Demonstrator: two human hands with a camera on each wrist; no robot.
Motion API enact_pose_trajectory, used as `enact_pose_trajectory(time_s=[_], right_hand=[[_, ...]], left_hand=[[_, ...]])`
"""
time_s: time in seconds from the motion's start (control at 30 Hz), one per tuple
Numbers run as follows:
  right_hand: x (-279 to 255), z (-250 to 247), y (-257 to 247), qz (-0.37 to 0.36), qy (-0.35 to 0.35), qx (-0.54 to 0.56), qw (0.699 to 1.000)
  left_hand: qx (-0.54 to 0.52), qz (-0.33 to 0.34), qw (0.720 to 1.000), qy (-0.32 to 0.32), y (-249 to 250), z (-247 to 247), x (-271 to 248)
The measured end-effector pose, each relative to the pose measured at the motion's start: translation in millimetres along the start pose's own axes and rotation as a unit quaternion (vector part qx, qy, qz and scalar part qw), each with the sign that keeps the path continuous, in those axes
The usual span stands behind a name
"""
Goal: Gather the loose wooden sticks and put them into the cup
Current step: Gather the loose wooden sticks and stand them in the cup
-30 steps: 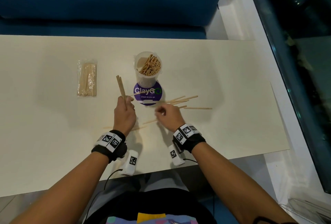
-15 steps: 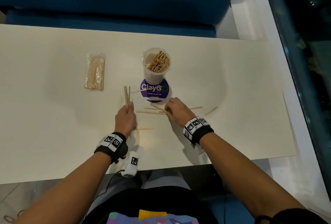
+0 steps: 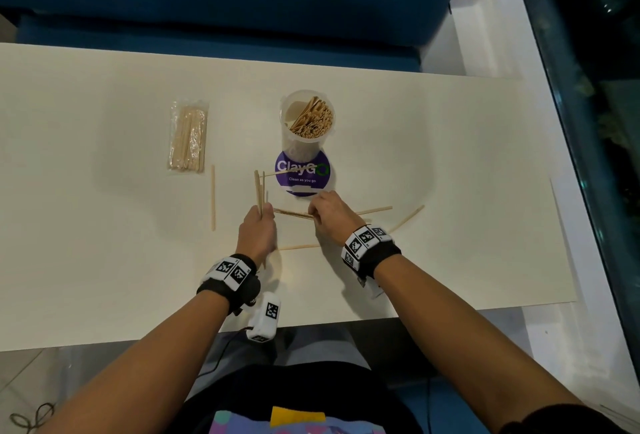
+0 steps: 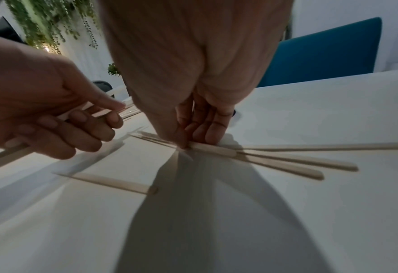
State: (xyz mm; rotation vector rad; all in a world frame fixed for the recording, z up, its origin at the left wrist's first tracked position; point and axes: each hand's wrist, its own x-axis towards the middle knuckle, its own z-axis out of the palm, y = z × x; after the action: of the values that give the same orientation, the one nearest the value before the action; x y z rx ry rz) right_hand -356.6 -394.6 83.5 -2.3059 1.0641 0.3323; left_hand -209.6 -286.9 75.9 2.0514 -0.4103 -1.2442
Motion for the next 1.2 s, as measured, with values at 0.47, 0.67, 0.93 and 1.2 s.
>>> enact_pose_trajectory(time_s=[0.47, 0.67, 0.93, 1.2], right_hand=[[-6, -13, -15, 0.048, 0.004, 0.017, 0.999], [-8, -22, -35, 0.083, 0.112, 0.268, 0.953], [-10, -19, -75, 0.089, 0.135, 0.433, 0.887], [-13, -16, -81, 0.103, 0.154, 0.500, 0.846]], left_hand=[[-0.068, -0.045, 0.996, -0.027, -3, 4, 7], [-0.136, 0.022, 0.987, -0.082, 18, 10, -1], [-0.141, 0.038, 0.989, -0.026, 29, 12, 2], [-0.280, -0.075, 0.955, 0.069, 29, -1, 10]])
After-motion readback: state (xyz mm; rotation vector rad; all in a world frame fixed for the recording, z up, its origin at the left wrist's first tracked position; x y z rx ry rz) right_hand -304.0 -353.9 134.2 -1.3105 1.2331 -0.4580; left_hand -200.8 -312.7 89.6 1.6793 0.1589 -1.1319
